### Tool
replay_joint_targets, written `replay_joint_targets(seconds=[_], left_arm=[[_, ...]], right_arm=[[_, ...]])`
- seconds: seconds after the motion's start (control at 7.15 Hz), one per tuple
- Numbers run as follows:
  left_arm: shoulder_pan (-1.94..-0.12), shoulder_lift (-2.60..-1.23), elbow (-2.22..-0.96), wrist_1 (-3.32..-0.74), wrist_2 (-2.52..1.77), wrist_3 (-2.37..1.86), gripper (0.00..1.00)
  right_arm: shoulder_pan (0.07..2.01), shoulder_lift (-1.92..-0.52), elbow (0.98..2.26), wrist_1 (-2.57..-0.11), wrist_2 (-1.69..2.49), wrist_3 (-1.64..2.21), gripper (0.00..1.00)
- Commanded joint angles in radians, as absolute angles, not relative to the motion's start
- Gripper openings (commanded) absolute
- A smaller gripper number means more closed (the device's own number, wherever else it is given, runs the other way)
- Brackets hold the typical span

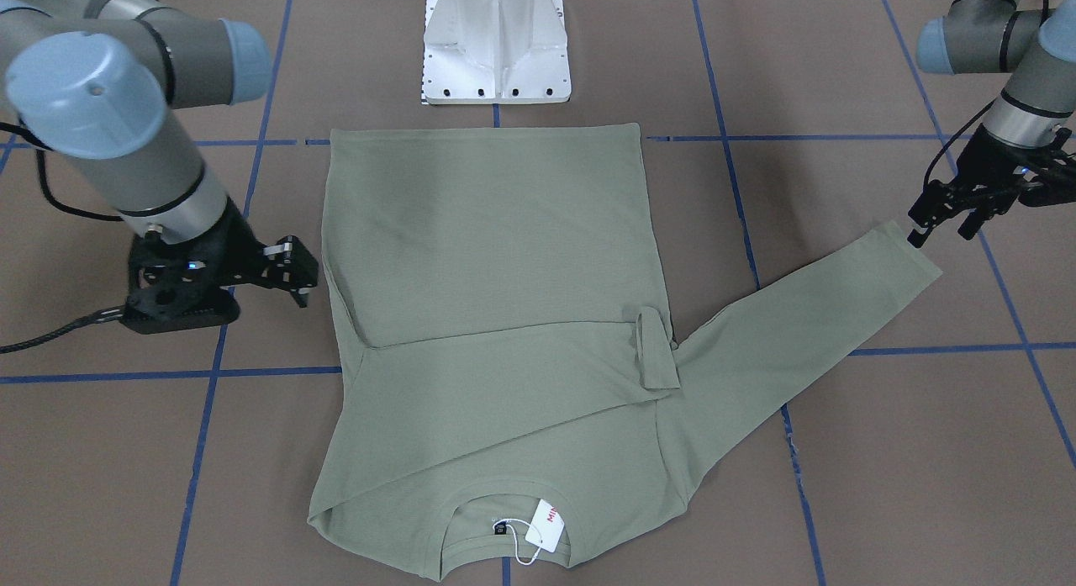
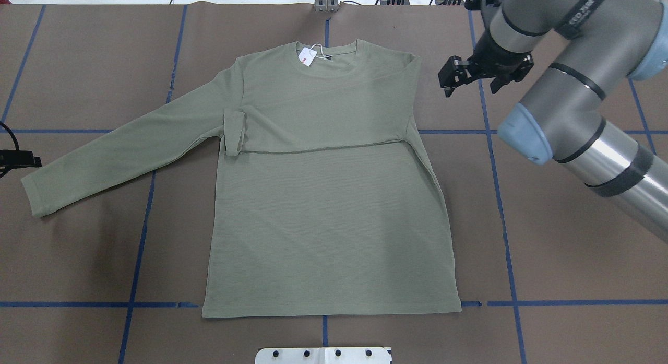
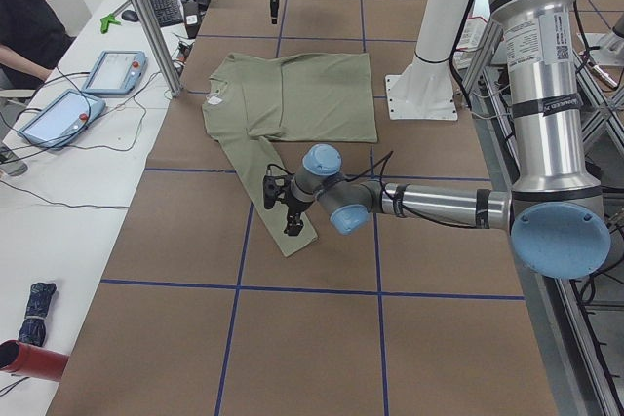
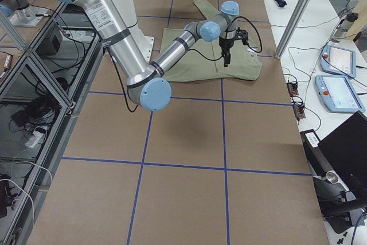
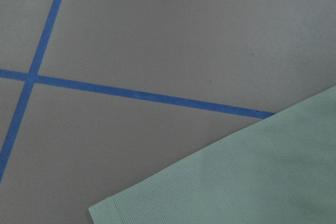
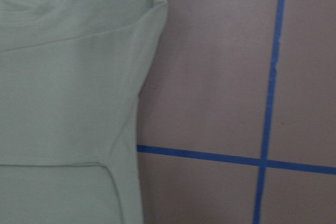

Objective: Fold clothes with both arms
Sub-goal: 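Lower the left gripper onto the cuff of the other sleeve and grasp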

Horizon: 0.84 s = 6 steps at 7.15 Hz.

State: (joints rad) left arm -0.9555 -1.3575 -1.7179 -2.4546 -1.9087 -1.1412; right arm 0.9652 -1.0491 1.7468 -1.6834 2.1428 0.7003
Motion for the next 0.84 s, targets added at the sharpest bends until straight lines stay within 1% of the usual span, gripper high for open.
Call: replay_joint_targets(seconds=[0.0, 0.14, 0.7], left_arm=[[-0.913, -1.348, -1.66, -2.459, -1.853, -1.174, 1.0], [-0.896, -1.354, -1.634, -2.46, -1.855, -1.172, 1.0], [-0.862, -1.371, -1.6, -2.464, -1.858, -1.177, 1.0]], right_arm=[[1.032, -1.181, 1.781, -1.686, 2.181, 0.543, 1.0], [1.035, -1.198, 1.781, -1.683, 2.183, 0.528, 1.0], [1.034, -1.204, 1.784, -1.683, 2.181, 0.526, 1.0]])
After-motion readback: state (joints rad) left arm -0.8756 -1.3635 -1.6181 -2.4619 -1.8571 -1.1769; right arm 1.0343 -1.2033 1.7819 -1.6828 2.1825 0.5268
